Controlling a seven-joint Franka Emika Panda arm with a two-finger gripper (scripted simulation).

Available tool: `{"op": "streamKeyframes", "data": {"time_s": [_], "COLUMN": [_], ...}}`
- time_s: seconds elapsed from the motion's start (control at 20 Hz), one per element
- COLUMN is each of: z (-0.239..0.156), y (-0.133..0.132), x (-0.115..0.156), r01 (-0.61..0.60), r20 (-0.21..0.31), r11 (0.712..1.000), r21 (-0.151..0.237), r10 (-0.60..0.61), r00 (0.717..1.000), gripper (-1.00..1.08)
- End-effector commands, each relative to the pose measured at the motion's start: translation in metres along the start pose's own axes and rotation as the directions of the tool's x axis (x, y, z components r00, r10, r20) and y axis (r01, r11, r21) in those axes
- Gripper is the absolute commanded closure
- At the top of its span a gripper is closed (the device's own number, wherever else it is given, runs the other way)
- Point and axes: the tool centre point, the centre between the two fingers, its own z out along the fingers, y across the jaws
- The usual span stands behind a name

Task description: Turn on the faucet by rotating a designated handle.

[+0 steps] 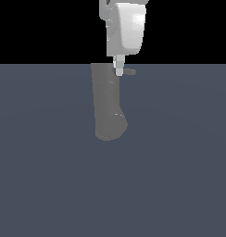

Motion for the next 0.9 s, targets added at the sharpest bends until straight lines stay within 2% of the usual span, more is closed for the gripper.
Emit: {"op": "streamKeyframes", "data": {"time_s": [0.0,0.85], "z": [0.000,-0.001], "y": [-0.005,-0.030], "x": [0.017,0.054], "r01": [-0.023,-0.042], "r20": [-0.002,-0.003], "r11": [1.000,0.999], "r21": [0.007,0.008], "r10": [0.023,0.042], "r00": [1.000,0.999], "gripper": [1.08,1.08]}}
